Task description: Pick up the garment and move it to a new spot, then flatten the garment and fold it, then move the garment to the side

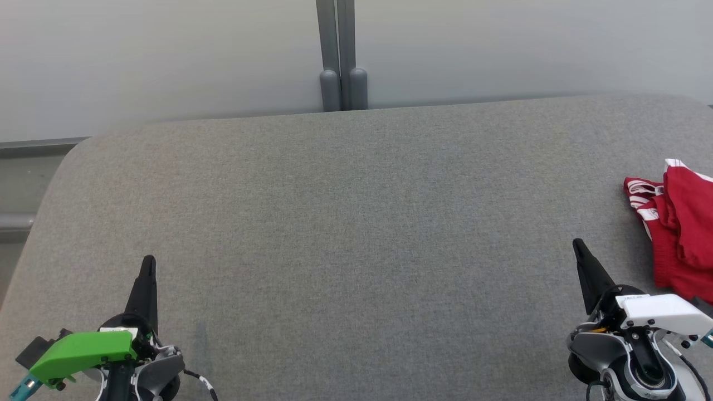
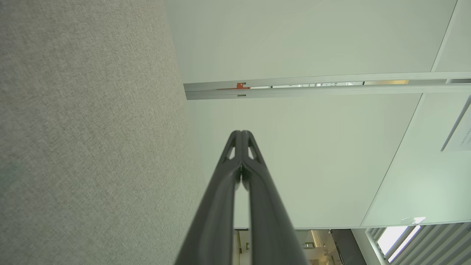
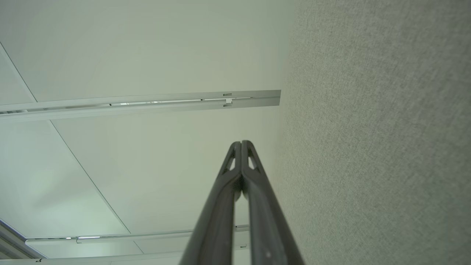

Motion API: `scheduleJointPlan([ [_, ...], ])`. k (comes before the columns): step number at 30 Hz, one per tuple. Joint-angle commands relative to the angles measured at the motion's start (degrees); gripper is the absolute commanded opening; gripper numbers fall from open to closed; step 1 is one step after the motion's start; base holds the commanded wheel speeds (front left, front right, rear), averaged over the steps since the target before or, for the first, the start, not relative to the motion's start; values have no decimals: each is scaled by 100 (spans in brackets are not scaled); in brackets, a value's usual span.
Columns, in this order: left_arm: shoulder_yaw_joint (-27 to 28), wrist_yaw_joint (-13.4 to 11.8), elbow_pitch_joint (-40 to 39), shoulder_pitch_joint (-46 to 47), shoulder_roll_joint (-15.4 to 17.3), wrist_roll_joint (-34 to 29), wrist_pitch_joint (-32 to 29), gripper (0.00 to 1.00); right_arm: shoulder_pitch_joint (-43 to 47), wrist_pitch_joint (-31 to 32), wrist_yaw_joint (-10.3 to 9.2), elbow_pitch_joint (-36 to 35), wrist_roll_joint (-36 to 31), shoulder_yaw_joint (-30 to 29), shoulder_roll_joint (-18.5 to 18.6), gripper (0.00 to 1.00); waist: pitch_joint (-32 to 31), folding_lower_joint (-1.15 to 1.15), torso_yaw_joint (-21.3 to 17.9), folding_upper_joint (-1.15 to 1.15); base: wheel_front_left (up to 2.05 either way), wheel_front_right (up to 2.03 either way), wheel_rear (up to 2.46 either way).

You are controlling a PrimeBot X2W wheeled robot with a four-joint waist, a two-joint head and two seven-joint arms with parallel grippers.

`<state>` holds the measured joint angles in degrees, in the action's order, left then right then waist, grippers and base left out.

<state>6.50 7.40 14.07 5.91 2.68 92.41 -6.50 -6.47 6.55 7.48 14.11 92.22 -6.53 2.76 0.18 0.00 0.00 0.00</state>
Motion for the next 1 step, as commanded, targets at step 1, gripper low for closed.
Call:
scheduleJointPlan([
  [1, 18, 31, -12, 60, 38, 4, -24, 0, 57, 19, 2, -35, 37, -7, 22, 0, 0, 0, 0, 0, 0, 0, 0],
])
